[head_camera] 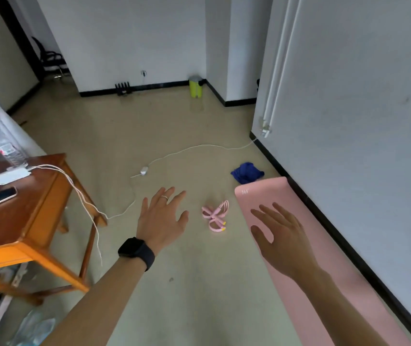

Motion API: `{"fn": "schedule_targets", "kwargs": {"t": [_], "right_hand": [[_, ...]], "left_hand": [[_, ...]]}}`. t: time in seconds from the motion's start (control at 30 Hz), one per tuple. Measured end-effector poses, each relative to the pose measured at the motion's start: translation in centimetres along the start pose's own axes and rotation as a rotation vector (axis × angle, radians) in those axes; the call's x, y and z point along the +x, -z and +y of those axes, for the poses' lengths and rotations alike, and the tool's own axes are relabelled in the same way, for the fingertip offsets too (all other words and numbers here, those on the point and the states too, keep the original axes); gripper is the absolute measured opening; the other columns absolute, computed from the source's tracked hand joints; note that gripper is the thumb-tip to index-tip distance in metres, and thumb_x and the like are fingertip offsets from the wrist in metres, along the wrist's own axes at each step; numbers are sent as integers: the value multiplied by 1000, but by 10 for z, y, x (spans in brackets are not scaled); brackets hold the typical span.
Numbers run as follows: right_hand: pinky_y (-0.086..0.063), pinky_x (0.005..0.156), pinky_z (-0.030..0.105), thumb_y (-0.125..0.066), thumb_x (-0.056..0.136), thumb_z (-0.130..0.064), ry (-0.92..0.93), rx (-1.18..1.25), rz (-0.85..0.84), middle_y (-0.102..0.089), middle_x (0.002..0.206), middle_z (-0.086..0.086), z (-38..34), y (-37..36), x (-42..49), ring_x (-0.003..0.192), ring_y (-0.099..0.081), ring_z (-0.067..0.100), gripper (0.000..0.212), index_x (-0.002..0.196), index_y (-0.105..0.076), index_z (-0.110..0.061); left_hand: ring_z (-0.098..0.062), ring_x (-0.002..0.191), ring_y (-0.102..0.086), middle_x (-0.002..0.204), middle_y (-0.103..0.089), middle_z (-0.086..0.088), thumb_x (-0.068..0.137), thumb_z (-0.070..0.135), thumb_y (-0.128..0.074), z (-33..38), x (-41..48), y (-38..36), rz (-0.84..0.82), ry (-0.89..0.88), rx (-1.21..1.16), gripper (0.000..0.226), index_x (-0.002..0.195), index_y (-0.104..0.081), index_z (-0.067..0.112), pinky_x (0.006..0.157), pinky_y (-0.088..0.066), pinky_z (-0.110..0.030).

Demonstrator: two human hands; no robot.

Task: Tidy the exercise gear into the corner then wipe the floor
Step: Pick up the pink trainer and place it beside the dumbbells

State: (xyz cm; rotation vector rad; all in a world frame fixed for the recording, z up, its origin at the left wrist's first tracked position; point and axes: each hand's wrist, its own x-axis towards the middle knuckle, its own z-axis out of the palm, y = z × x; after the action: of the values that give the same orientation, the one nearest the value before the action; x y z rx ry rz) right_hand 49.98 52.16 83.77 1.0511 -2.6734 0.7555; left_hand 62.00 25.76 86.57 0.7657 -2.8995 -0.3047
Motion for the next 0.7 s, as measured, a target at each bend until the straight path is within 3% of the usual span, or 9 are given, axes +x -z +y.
{"fn": "schedule_targets", "kwargs": {"t": [0.33, 0.5, 0.7], "right_hand": [[-37, 112, 43, -63, 94, -37, -40, 20, -91, -57, 141, -8, 5, -112, 193, 141, -40, 22, 40, 133, -61, -30], [-35, 115, 45, -51, 96, -46, -177, 0, -133, -56, 143, -9, -1, -166, 244, 143, -38, 20, 43, 135, -59, -32], [-30, 118, 40, -54, 96, -47, -385, 5, -183, -53, 144, -12, 4, -213, 295, 145, -35, 18, 43, 137, -57, -36]], "left_hand": [[-16, 152, -7, 163, -19, 7, 99, 46, -40, -97, 188, -27, -93, 18, 53, 58, 154, -23, 39, 121, -11, -48], [-18, 152, -6, 164, -17, 4, 100, 45, -39, -133, 290, -52, -208, -107, 72, 57, 154, -23, 37, 121, -10, -49], [-17, 152, -6, 164, -18, 3, 100, 42, -40, -141, 394, -82, -356, -235, 78, 57, 154, -23, 35, 121, -9, -49]]}}
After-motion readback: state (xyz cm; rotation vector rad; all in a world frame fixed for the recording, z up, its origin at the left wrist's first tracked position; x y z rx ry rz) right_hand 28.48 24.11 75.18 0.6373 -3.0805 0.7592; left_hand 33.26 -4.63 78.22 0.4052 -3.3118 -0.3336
